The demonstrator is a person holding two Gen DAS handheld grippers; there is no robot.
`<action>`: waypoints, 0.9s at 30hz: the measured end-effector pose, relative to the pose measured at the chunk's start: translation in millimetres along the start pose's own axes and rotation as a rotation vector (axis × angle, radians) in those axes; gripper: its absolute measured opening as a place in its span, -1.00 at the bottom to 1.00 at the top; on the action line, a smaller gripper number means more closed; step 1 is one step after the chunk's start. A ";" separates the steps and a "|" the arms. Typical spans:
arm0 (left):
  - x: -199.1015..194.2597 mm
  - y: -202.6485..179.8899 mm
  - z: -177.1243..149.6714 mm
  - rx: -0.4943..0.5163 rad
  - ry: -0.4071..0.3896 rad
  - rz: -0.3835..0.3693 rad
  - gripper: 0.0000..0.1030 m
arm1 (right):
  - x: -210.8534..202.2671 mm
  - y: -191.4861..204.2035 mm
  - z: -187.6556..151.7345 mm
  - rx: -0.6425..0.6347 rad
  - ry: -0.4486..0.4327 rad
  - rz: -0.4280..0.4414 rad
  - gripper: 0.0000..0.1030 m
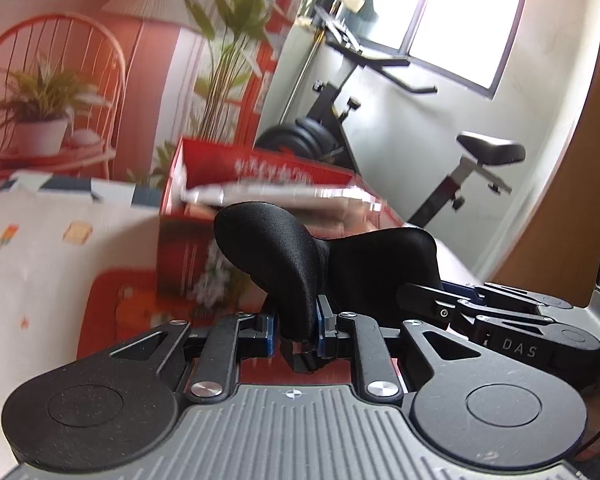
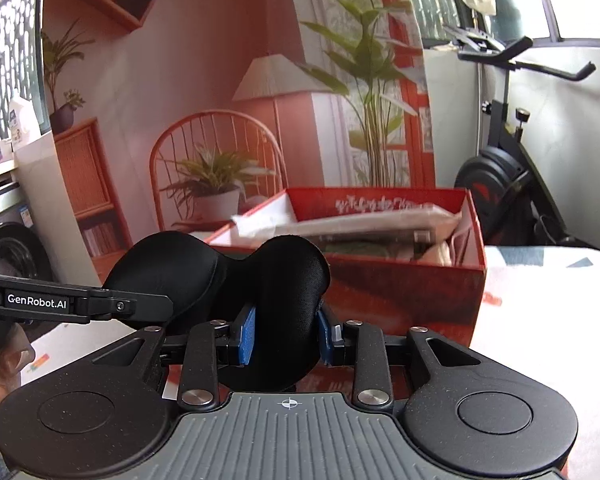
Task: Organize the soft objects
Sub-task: 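Carry the eye mask over the red box and lower it inside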
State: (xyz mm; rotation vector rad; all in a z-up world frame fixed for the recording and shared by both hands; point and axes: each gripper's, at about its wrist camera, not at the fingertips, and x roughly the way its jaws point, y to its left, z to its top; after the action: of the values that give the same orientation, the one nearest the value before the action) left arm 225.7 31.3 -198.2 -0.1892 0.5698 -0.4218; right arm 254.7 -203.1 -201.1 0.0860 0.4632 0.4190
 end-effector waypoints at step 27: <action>111.5 22.9 80.6 -0.002 0.068 0.055 -0.14 | 111.1 -75.8 81.7 -0.021 0.053 -0.091 -0.45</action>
State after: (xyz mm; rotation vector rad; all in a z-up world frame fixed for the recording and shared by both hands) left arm 363.0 7.8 -191.9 -0.1617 0.6406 -0.3757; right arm 409.9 -225.4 -187.5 0.0338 0.5127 0.3374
